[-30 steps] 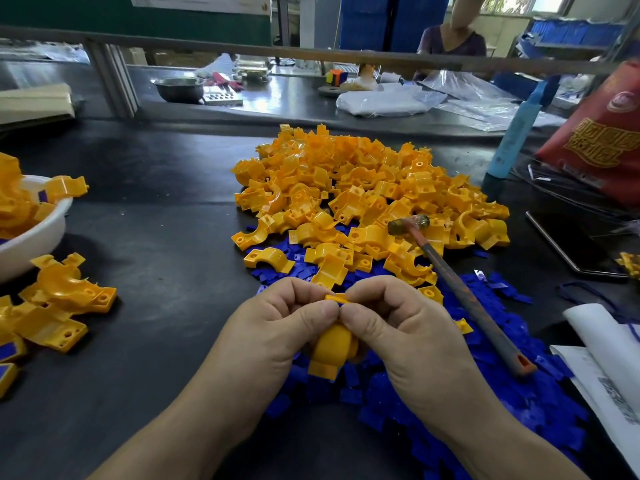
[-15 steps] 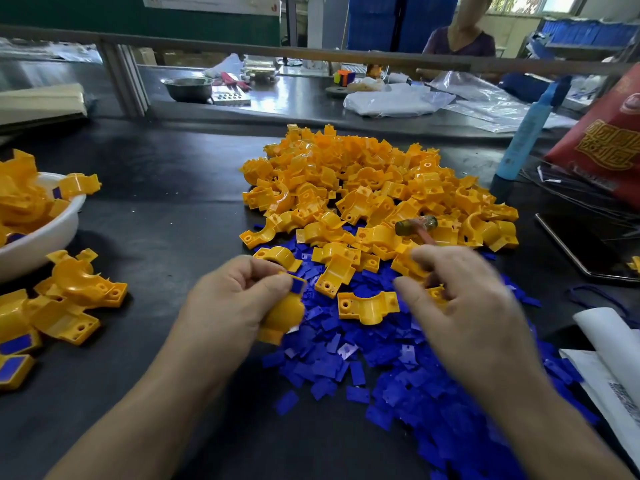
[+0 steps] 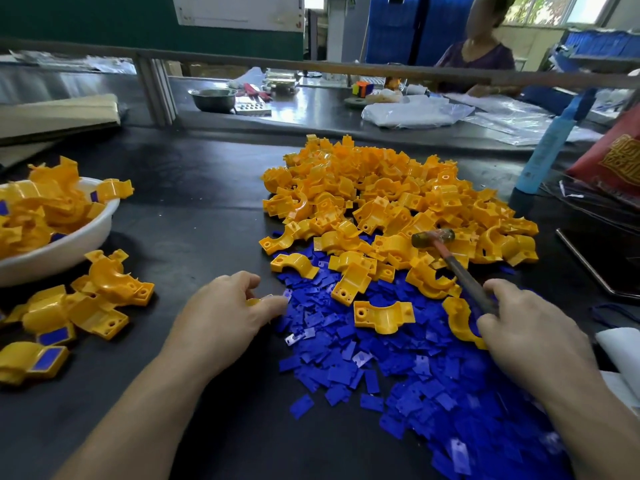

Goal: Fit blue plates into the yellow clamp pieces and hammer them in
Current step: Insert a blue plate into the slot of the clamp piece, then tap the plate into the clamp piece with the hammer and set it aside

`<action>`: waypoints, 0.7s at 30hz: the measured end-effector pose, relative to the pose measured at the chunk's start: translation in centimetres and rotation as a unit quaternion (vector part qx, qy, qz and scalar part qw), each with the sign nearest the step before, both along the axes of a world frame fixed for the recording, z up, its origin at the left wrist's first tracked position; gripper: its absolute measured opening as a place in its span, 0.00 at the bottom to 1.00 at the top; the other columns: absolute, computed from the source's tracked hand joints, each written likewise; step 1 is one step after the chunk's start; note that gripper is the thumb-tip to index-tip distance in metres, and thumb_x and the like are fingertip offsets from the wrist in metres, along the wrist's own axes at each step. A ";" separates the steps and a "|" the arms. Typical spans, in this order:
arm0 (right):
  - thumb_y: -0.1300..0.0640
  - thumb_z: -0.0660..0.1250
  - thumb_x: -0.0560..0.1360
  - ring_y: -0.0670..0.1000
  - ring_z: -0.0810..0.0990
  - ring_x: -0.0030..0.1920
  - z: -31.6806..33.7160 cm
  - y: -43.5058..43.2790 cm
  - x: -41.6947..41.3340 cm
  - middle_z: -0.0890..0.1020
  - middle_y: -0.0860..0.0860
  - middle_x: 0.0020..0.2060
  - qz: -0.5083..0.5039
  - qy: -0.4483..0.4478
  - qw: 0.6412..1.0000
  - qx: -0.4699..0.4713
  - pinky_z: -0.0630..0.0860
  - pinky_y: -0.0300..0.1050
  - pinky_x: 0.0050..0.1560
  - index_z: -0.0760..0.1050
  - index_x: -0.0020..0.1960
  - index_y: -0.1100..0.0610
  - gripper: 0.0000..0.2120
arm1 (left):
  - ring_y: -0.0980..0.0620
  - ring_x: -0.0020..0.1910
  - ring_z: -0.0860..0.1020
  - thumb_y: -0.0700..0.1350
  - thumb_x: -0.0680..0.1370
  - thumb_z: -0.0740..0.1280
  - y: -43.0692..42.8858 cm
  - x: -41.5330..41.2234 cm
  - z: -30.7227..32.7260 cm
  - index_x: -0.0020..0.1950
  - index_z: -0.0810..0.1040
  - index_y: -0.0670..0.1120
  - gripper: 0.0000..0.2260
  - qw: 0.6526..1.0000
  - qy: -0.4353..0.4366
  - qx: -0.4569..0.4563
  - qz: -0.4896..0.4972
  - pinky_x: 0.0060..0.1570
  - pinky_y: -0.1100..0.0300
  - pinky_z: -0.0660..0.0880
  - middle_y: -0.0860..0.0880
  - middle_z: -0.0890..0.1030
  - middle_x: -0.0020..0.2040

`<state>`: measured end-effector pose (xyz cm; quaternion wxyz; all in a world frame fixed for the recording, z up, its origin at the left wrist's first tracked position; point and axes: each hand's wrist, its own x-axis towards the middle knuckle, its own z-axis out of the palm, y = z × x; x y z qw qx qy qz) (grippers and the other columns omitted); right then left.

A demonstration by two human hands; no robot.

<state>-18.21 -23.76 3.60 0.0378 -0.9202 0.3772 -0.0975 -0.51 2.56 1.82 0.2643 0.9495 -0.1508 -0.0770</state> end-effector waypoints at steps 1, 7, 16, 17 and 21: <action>0.54 0.59 0.76 0.50 0.68 0.37 0.1 0.0 -0.1 0.72 0.49 0.40 0.002 -0.014 1.000 0.004 0.60 0.43 0.29 0.68 0.63 0.49 0.16 | 0.52 0.55 0.77 0.67 0.71 0.69 0.1 0.0 0.1 0.68 0.74 0.53 0.30 0.999 -0.017 0.042 0.001 0.52 0.53 0.76 0.54 0.78 0.58; 0.55 0.59 0.78 0.50 0.78 0.31 1.6 2.3 0.3 0.78 0.50 0.35 0.078 -0.189 0.961 0.188 0.74 0.46 0.26 0.68 0.63 0.43 0.15 | 0.52 0.55 0.73 0.64 0.71 0.70 -0.1 -0.6 0.2 0.60 0.75 0.55 0.22 0.988 -0.072 0.137 -0.029 0.45 0.56 0.70 0.54 0.75 0.55; 0.48 0.60 0.77 0.45 0.78 0.29 2.9 8.4 0.3 0.80 0.41 0.37 0.293 -0.118 0.893 0.321 0.76 0.40 0.27 0.60 0.52 0.20 0.20 | 0.53 0.53 0.73 0.62 0.72 0.71 -0.1 0.0 -0.4 0.59 0.76 0.56 0.19 0.993 -0.076 0.092 -0.020 0.46 0.56 0.73 0.55 0.76 0.52; 0.47 0.59 0.77 0.44 0.79 0.33 2.7 8.8 0.4 0.78 0.37 0.41 0.309 -0.091 0.899 0.297 0.77 0.41 0.31 0.57 0.51 0.18 0.21 | 0.53 0.52 0.73 0.62 0.72 0.71 0.0 0.0 -0.5 0.58 0.76 0.56 0.19 0.993 -0.078 0.083 -0.018 0.46 0.56 0.73 0.55 0.76 0.51; 0.45 0.60 0.77 0.37 0.77 0.43 1.9 9.8 0.7 0.75 0.30 0.46 0.342 -0.087 0.907 0.228 0.74 0.34 0.42 0.57 0.56 0.19 0.21 | 0.52 0.53 0.74 0.62 0.71 0.72 0.1 0.1 -0.6 0.58 0.77 0.56 0.19 0.995 -0.078 0.064 -0.012 0.46 0.55 0.73 0.55 0.76 0.51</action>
